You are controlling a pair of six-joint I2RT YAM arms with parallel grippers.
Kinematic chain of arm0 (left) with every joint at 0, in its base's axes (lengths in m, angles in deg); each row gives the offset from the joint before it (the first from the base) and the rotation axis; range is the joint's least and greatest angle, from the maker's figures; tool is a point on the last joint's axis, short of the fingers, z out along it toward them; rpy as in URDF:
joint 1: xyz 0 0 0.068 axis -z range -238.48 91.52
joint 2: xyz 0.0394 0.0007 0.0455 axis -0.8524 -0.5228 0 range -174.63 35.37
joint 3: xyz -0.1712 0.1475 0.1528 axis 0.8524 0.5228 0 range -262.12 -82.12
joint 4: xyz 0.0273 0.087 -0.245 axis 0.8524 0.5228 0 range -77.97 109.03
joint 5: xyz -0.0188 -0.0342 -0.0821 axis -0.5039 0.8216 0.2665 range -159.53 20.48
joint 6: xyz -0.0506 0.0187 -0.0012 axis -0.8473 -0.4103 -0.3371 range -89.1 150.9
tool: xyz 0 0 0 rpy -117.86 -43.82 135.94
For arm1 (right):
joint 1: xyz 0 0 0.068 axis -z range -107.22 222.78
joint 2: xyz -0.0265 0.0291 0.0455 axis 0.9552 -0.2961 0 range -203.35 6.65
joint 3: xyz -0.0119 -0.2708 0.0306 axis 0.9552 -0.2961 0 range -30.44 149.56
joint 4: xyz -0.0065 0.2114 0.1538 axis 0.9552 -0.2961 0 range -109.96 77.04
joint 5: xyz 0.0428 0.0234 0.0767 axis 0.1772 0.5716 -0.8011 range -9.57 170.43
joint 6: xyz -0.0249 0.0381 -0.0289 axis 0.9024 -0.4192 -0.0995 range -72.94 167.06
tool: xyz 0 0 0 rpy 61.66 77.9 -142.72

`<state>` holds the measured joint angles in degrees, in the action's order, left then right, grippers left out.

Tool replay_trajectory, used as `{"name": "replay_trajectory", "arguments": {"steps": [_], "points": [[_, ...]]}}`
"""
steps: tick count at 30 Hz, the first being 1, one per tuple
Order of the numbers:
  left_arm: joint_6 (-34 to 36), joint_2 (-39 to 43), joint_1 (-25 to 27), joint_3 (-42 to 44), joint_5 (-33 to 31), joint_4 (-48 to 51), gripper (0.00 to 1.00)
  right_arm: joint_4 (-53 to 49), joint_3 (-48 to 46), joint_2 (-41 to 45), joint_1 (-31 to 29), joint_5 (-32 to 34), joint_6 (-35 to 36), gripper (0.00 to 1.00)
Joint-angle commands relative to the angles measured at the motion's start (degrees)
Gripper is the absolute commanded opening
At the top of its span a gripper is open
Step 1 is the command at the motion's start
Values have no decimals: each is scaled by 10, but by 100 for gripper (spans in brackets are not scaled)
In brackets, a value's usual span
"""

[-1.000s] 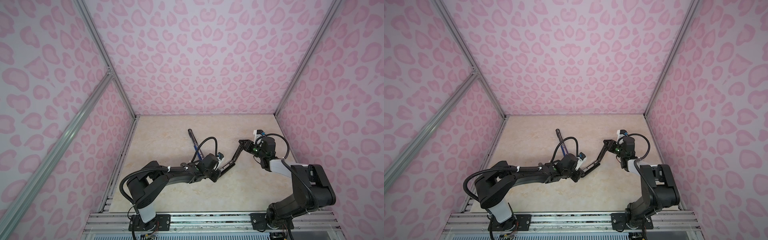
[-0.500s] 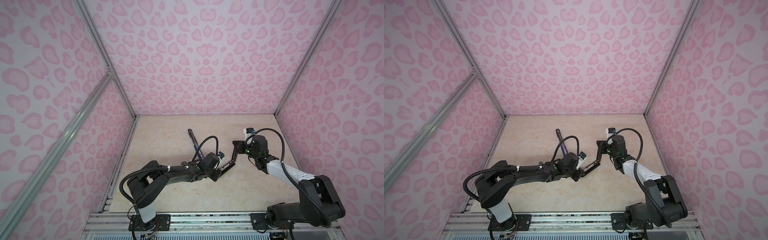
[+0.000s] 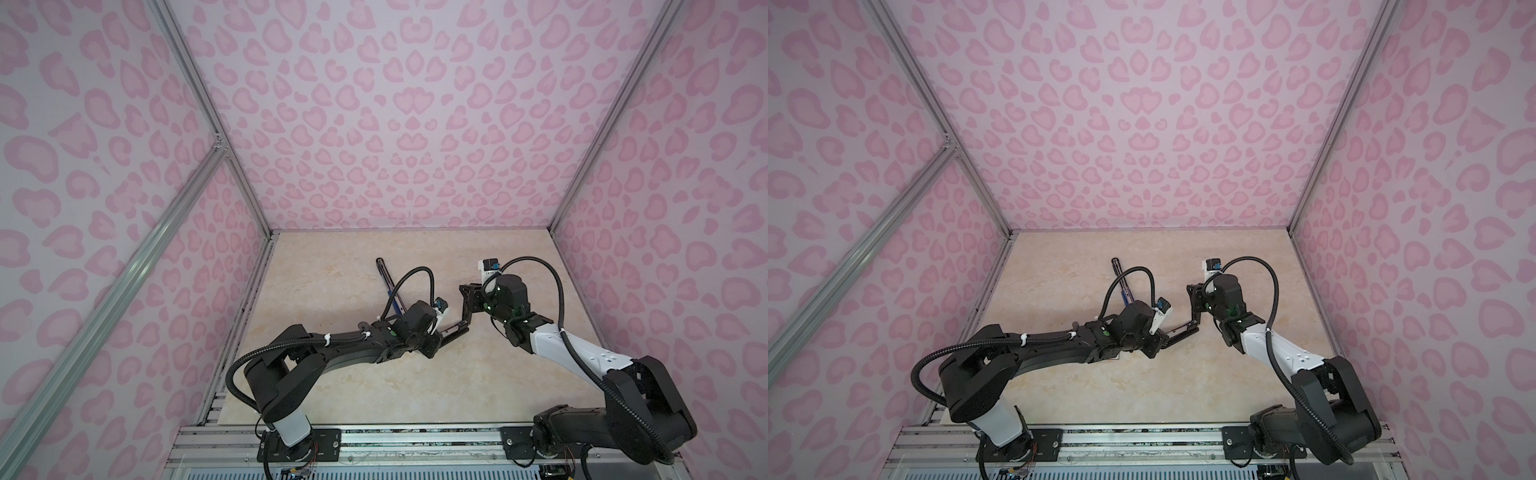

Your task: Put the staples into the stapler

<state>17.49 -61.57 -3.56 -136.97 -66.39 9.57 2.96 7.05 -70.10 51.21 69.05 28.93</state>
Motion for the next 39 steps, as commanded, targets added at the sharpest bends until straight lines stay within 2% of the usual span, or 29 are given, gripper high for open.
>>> {"name": "replay_trajectory", "arguments": {"steps": [1, 39], "points": [[0, 6, 0, -11, -5, -55, 4, -56, -7, 1, -14, -31, -37, 37], [5, 15, 1, -25, -26, -55, 4, -79, -21, 44, -121, 5, 5, 38]]}}
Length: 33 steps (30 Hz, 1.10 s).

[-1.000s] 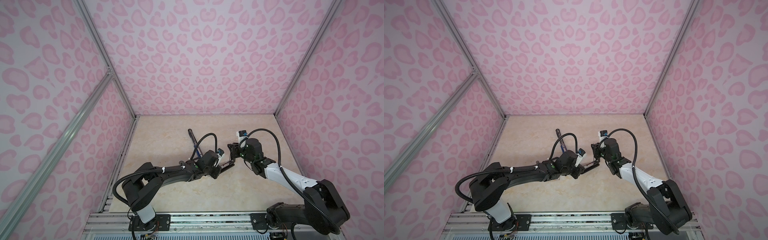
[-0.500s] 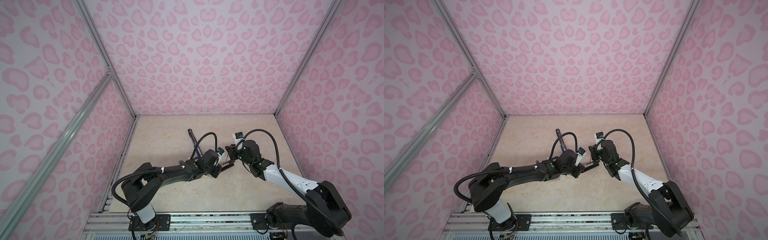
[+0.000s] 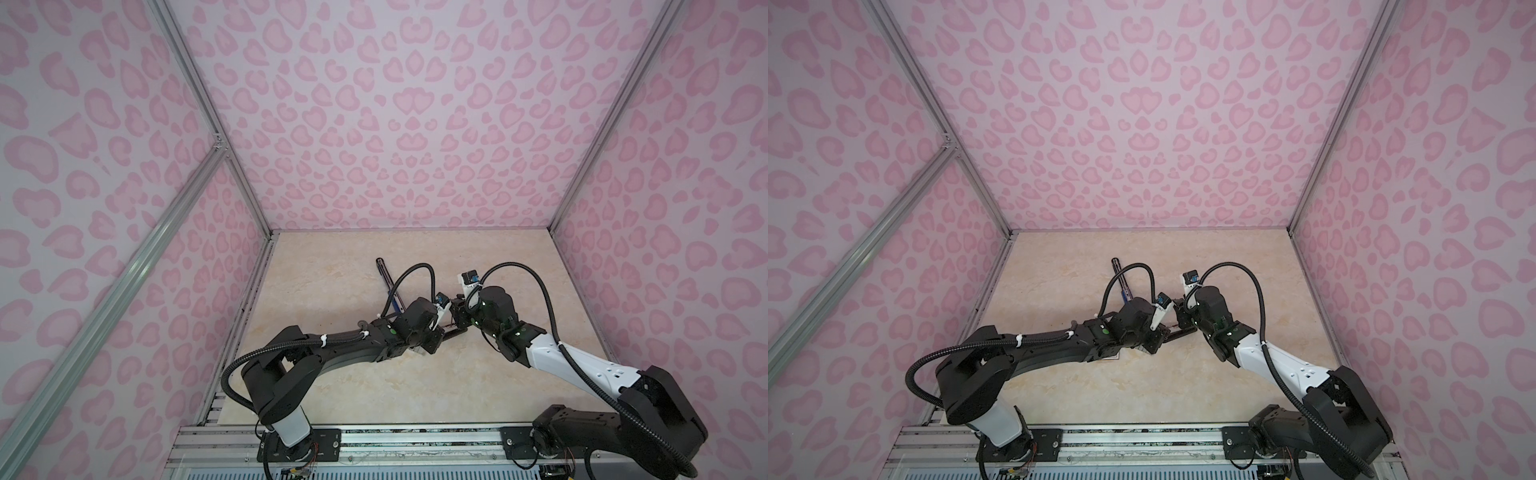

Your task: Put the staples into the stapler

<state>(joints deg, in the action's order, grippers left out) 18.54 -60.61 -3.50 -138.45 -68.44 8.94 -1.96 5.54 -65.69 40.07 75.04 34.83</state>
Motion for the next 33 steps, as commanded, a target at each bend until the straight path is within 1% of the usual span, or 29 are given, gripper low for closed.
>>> {"name": "replay_trajectory", "arguments": {"steps": [1, 7, 16, 24, 28, 33], "points": [[-6, 5, 0, -11, -5, -49, 4, -31, -6, 1, -12, -54, -53, 39], [-5, 4, 0, -13, -8, -51, 4, -34, -7, 5, -22, -52, -52, 39], [-5, 3, 0, -15, -9, -48, 4, -34, -9, 14, -24, -46, -55, 44], [-5, -1, 0, -11, -12, -47, 4, -32, -17, 27, -22, -28, -63, 51], [-2, -2, 0, -10, -20, -47, 4, -29, -27, 45, -13, -7, -81, 52], [-2, -11, 0, -11, -24, -47, 4, -25, -42, 78, 19, -22, -99, 54]]}}
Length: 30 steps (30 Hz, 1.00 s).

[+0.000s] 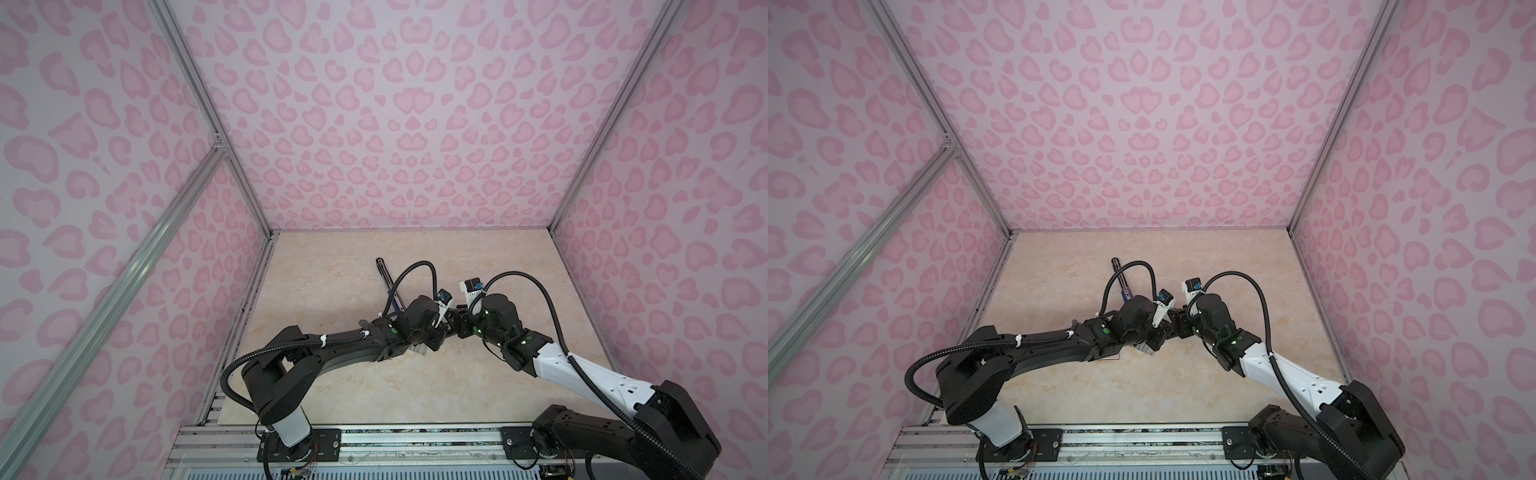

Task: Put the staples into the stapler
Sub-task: 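Press the stapler's top arm down onto the channel with the right gripper, then draw the right gripper back while the left gripper holds the closed stapler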

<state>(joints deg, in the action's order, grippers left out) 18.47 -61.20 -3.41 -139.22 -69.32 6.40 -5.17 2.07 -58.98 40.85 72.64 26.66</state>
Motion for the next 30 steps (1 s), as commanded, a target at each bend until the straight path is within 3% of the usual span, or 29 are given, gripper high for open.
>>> {"name": "replay_trajectory", "arguments": {"steps": [1, 12, 22, 30], "points": [[-2, -7, -1, -3, -15, -23, 4, 8, -9, 16, 16, -1, -18, 55], [-3, -19, -1, -13, -17, -24, 4, 9, -17, 16, 30, -23, -23, 53], [3, -93, -1, -32, -123, -49, 4, 24, -68, 49, 81, -3, -52, 53], [12, -139, 0, -37, -131, -70, 12, 25, -104, 71, 98, 11, -61, 53]]}}
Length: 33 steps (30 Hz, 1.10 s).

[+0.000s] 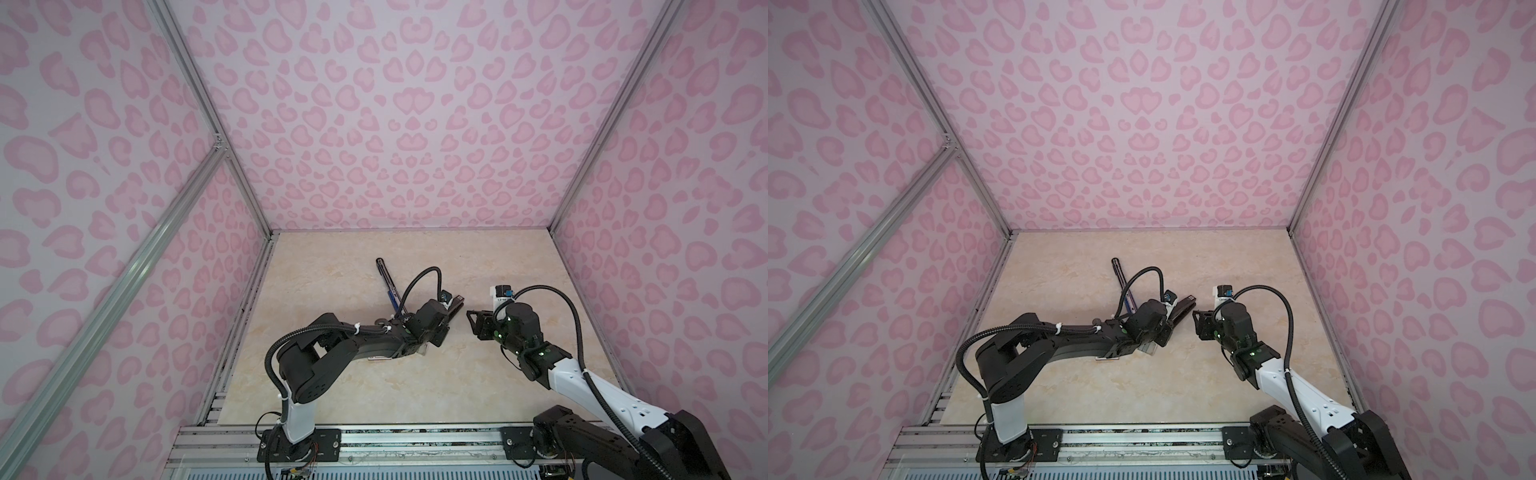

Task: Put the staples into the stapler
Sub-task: 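Draw the right gripper back while the left gripper holds the closed stapler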

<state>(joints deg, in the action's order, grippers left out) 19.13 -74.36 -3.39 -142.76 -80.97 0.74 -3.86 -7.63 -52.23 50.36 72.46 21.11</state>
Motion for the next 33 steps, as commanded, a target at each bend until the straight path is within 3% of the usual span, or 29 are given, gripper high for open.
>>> {"name": "replay_trajectory", "arguments": {"steps": [1, 10, 14, 18, 21, 26, 33], "points": [[4, -8, 0, 1, -14, -11, 16, 12, -10, 5, 4, 15, -7, 53], [-16, 45, 4, 49, -4, 27, 40, 21, -9, -5, 11, 8, -9, 53], [-23, 88, 4, 65, 8, 59, 44, 19, -6, -6, 12, -2, -9, 53], [-25, 133, 4, 52, 26, 106, 53, 3, 2, -1, 13, -27, -9, 54], [-33, 140, 2, 12, 31, 148, 67, -10, 7, 5, 14, -55, -6, 55], [-41, 96, -19, -75, 87, 216, 68, -34, 11, 13, 12, -103, 0, 53], [-21, 13, -32, -189, 92, 299, 68, -54, -15, 47, 12, -102, -3, 53]]}}
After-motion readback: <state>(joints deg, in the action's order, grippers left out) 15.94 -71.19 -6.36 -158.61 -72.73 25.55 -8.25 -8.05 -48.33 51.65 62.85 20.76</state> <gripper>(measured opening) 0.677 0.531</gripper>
